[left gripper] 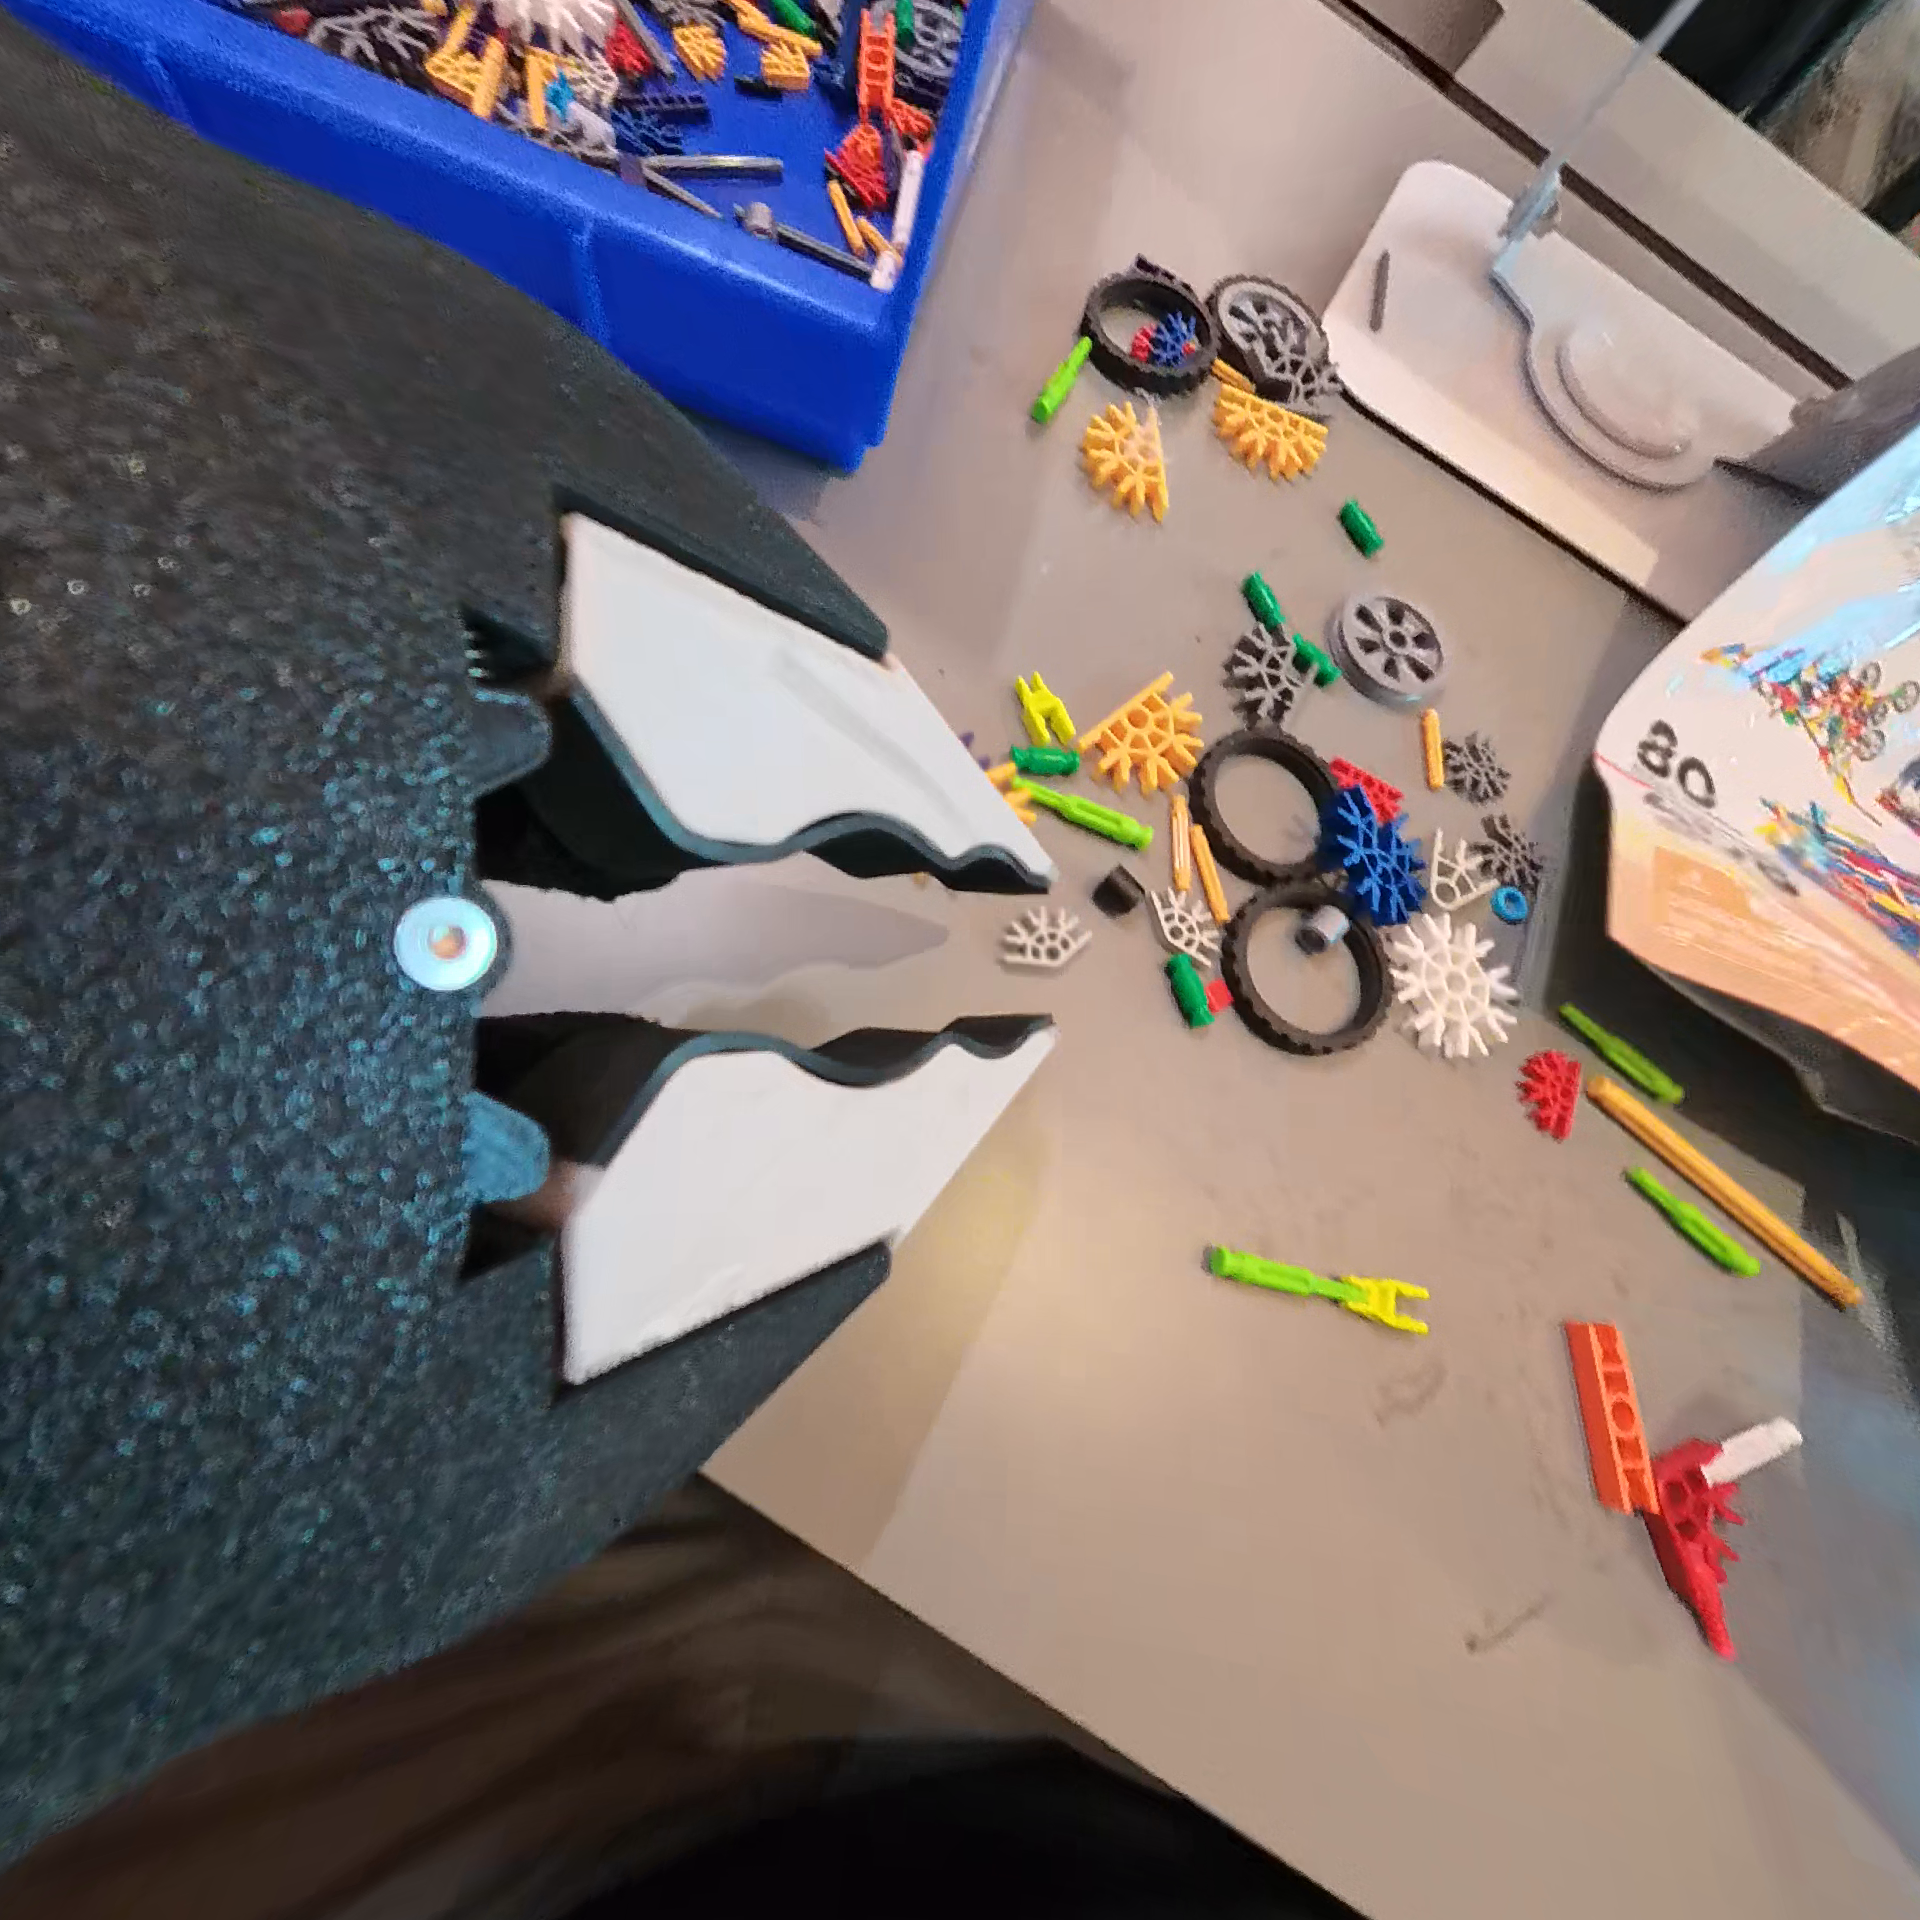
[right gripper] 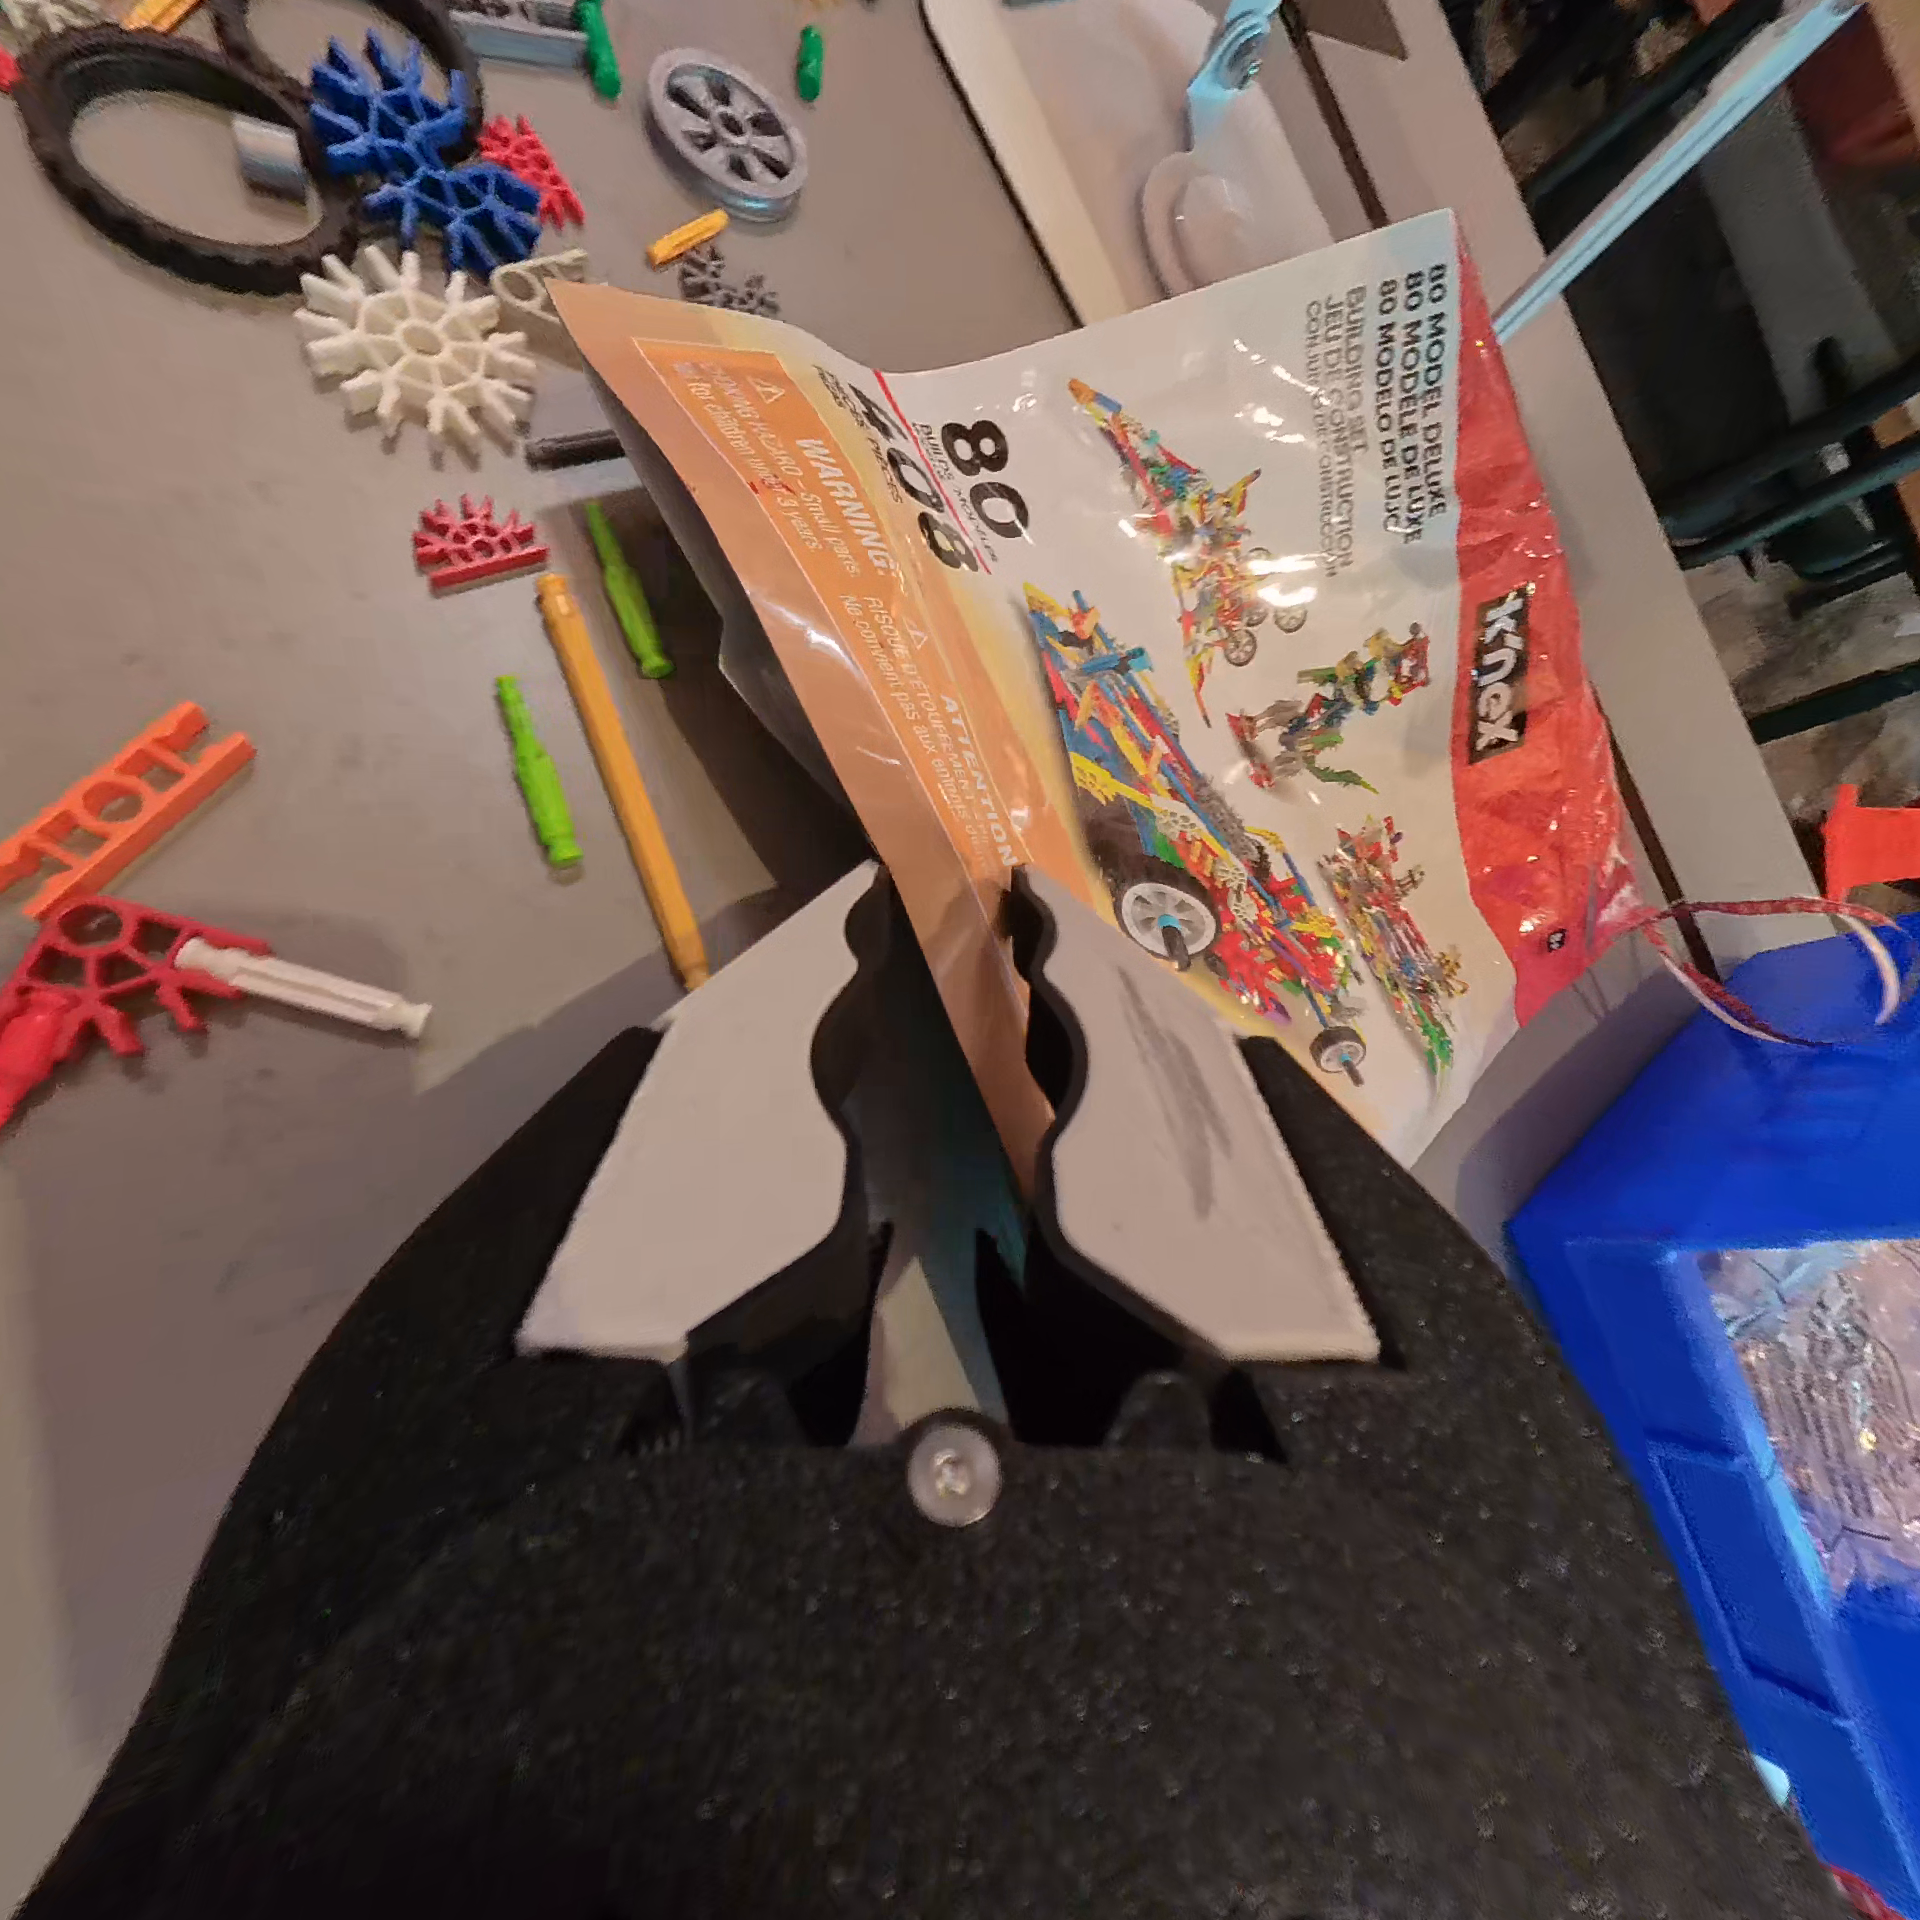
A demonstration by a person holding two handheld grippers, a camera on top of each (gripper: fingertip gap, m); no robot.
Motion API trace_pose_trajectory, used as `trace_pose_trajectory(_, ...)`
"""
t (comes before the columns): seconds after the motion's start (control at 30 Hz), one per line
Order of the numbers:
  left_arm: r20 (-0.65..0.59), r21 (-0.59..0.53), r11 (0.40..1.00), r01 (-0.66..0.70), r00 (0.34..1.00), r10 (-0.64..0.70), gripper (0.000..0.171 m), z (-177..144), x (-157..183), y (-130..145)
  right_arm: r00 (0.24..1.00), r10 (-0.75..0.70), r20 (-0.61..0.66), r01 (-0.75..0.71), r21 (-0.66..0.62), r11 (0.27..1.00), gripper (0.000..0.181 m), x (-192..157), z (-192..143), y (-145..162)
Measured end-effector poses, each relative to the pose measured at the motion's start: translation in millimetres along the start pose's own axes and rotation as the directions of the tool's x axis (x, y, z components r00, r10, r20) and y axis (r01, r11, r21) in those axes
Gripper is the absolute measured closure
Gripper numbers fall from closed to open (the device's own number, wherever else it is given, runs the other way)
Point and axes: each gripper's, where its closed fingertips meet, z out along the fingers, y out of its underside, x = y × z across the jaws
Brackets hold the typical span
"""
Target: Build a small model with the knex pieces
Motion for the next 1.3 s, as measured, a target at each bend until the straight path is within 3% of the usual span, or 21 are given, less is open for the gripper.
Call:
trace_pose_trajectory(0.37, 0.056, -0.041, 0.999, 0.011, 0.998, -0.009, 0.146, -3.1, -16.3, 12.6, 0.984, 0.104, -0.144, -0.094, 0.072, 0.993, 0.163, 51.6, 0.8, -23.4)
trace_pose_trajectory(0.77, 0.116, -0.123, 0.988, 0.091, 0.990, -0.077, 0.145, -30.3, -45.3, 50.1, 0.978, 0.132, -0.161, -0.114, 0.116, 0.987, 0.163, 59.0, 1.9, -22.9)
trace_pose_trajectory(1.3, 0.052, -0.099, 0.995, 0.030, 0.998, -0.025, 0.146, 5.7, -37.1, 24.6, 0.985, 0.105, -0.140, -0.087, 0.124, 0.988, 0.163, 51.5, 7.9, -18.7)
